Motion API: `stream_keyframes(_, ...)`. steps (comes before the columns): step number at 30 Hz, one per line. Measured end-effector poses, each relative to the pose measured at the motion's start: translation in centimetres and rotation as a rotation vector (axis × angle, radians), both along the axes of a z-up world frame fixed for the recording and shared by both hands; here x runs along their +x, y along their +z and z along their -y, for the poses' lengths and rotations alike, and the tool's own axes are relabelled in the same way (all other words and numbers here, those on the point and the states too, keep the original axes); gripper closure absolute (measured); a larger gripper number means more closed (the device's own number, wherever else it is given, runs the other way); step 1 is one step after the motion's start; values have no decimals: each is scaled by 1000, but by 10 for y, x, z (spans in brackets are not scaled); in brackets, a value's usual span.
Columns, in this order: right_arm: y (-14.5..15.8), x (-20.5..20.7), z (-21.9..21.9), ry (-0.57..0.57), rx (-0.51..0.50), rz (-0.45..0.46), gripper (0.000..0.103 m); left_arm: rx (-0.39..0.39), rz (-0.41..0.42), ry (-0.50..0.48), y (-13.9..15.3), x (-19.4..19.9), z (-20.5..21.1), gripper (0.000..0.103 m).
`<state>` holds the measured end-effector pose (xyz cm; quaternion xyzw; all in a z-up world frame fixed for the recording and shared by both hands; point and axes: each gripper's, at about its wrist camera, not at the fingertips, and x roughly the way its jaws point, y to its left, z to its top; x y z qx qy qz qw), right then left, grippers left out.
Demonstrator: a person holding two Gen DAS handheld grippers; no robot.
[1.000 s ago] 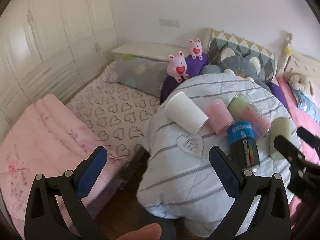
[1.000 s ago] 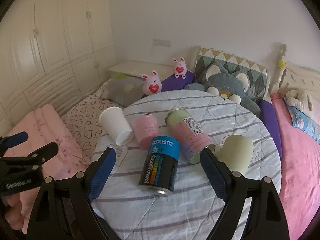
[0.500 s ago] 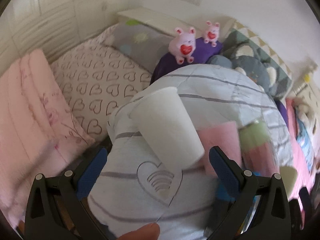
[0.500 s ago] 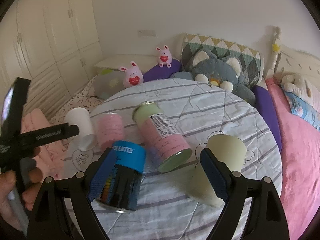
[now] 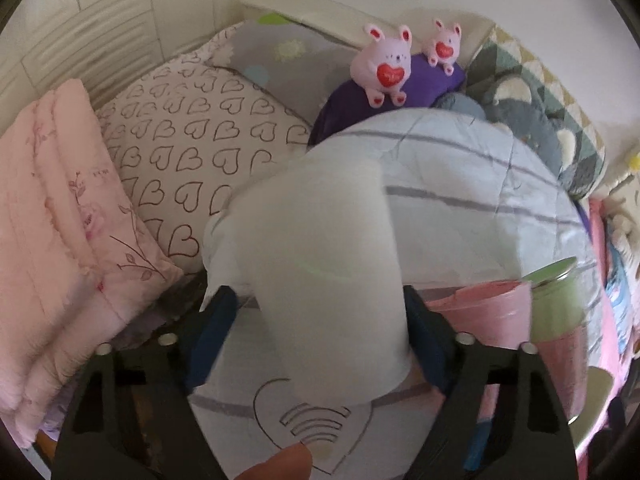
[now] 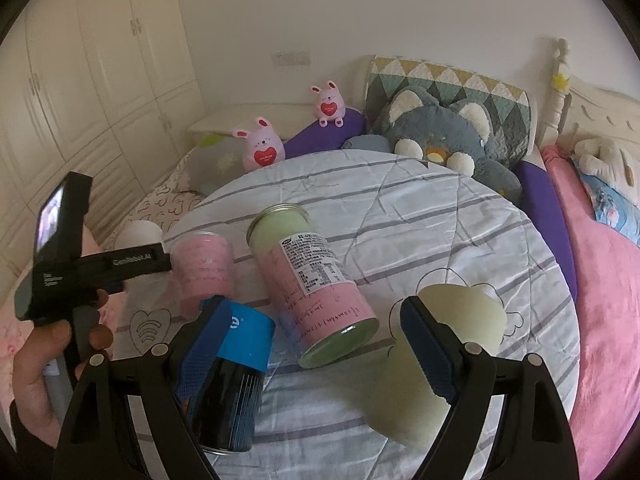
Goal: Flip cup upright
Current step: 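Close the left gripper around the white paper cup and lift it, then rotate the held white cup to stand on its rim with the left gripper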
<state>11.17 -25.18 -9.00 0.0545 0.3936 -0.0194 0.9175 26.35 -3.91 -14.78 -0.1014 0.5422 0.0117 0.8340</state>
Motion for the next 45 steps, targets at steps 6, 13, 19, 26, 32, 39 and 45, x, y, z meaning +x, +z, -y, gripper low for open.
stream_keyframes(6, -3, 3, -1, -6, 6, -12, 16, 33, 28, -63, -3, 2, 3, 45)
stream_keyframes(13, -3, 2, -1, -7, 6, -13, 16, 58, 73, -139, 2, 2, 6, 45)
stream_keyframes(19, -1, -3, -1, -16, 6, -5, 16, 87, 110, -198, 16, -16, 13, 45)
stream_keyframes(26, 16, -33, 6, -47, 19, 43, 16, 112, 169, -263, 53, -66, 16, 45)
stream_keyframes(32, 32, -76, 11, -84, 40, 93, 16, 119, 227, -337, 88, -129, 23, 45)
stream_keyframes(39, 29, -128, 27, -163, 59, 97, 16, 111, 237, -463, 96, -198, 52, 45)
stream_keyframes(45, 26, -162, 42, -215, 66, 92, 16, 87, 213, -535, 88, -240, 80, 45)
